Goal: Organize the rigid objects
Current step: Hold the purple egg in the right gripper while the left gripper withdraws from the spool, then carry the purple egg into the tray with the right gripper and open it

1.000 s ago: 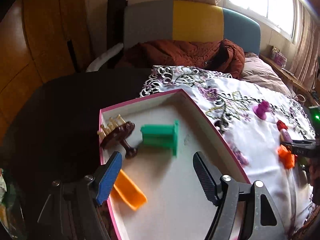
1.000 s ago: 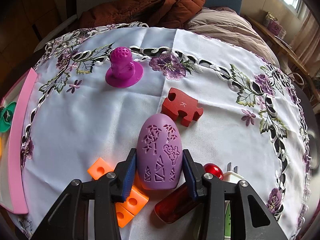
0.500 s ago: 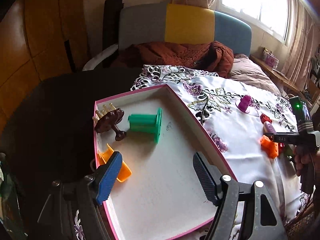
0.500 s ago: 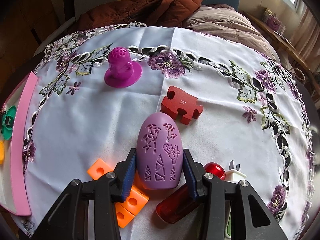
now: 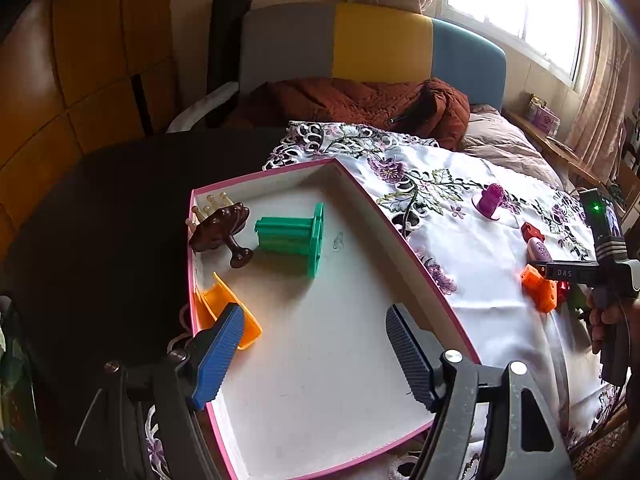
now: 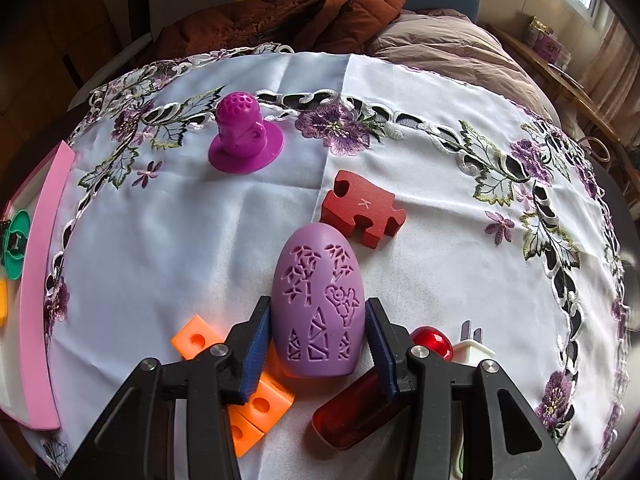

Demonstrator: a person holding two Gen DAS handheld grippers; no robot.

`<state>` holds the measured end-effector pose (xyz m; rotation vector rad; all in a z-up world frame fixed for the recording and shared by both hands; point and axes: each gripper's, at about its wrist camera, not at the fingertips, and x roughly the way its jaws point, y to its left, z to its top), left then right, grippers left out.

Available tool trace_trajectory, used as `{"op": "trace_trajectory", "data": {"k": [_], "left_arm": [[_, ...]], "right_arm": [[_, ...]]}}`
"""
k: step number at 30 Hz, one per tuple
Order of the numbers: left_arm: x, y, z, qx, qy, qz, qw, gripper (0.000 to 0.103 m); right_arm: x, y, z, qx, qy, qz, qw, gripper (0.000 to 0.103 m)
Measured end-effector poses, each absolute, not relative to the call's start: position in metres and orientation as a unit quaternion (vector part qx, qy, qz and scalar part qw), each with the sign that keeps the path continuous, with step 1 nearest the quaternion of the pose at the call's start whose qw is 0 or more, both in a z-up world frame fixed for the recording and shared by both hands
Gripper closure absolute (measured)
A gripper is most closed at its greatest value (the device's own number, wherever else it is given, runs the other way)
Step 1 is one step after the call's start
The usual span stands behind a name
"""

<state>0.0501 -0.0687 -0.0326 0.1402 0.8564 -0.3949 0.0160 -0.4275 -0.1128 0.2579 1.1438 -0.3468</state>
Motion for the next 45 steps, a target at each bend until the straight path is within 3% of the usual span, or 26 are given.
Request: {"op": "trace_trajectory", "data": {"k": [17, 29, 39, 45], "left_arm": [[0.051, -0.046, -0.04, 0.051, 0.426, -0.169, 0.887, 0.028], [0.055, -0.015, -0.042, 0.031, 0.431, -0.147, 0.89, 0.028], [0.065, 0.025, -0.046, -0.001, 0.435, -0.103, 0.894, 0.029], [0.066, 0.043, -0.046, -0.012, 0.434, -0.09, 0.896, 0.029]], "right_arm": [[0.015, -0.418, -0.109, 0.086, 0.528, -0.178, 0.826, 0.059], [0.004, -0.417, -0.079, 0.118, 0.475, -0.184, 0.852, 0.059], [0.031, -0.283, -0.026, 0.066, 0.449, 0.012, 0.891, 0.059], [0.056, -0.185, -0.034, 0.031, 0.48, 0.139, 0.866, 0.059]]}}
